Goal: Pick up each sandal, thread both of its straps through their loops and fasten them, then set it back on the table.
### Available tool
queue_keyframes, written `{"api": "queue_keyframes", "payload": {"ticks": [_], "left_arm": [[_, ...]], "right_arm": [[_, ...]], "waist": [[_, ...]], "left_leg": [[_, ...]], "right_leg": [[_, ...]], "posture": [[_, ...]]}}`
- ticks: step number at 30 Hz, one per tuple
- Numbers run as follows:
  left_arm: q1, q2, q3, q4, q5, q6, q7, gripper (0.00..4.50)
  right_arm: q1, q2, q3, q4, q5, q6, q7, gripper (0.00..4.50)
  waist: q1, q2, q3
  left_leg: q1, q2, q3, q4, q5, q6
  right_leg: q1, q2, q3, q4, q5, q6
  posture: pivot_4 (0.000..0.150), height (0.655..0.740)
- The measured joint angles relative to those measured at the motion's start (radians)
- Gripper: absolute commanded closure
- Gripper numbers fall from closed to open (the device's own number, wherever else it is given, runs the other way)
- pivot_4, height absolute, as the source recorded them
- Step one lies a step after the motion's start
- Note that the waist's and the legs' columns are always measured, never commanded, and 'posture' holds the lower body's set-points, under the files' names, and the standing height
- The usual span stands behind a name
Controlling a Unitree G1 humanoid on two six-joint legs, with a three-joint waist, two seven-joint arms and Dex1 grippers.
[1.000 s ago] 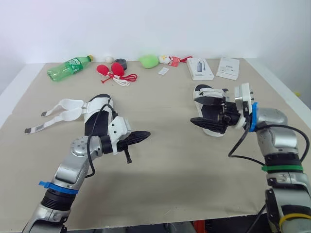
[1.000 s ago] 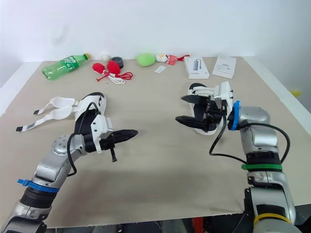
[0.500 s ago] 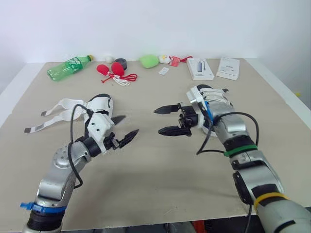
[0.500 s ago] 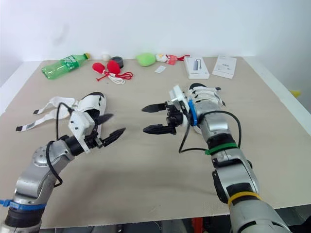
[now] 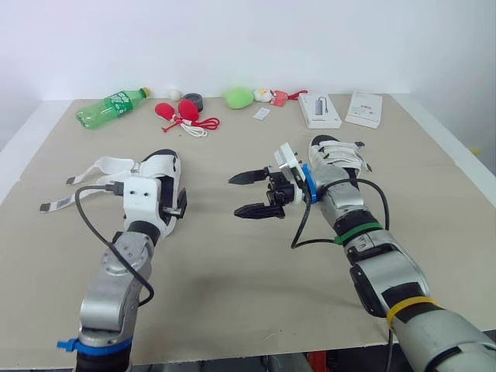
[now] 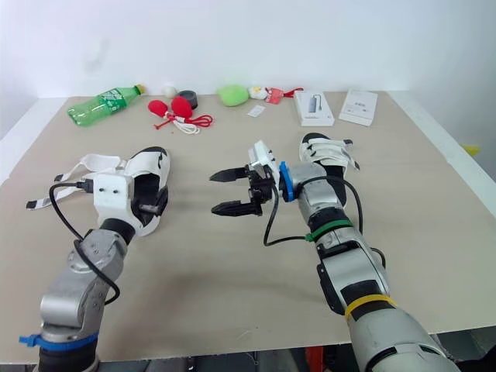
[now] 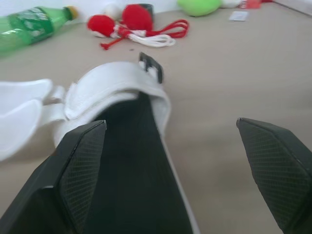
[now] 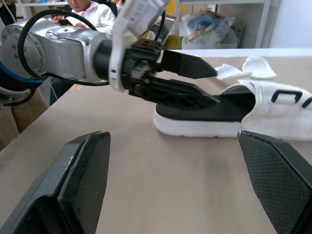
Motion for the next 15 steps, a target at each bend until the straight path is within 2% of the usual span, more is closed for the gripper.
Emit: {"api": "queue_keyframes", "payload": {"ticks": [8, 15], "left_arm": [[-0.084, -0.021, -0.002, 0.183, 0.016, 0.019, 0.024, 0.1], [-0.207, -0.004, -0.001, 0.33, 0.013, -0.006, -0.023, 0.1]], "right_arm": [[-0.022, 0.005, 0.002, 0.046, -0.038, -0.069, 0.0, 0.0], [-0.039, 0.023, -0.05, 0.071, -0.04, 0.004, -0.023, 0.0]], "waist": [[0.0, 0.0, 0.0], [0.0, 0.0, 0.0]], "left_leg": [[-0.001, 0.0, 0.0, -0.001, 0.0, -0.001], [-0.001, 0.0, -0.001, -0.001, 0.0, -0.001]], "right_leg": [[-0.001, 0.0, 0.0, 0.0, -0.001, 0.0], [-0.001, 0.001, 0.0, 0.0, 0.0, 0.0]], "posture": [[0.15, 0.74], [0.15, 0.74]]}}
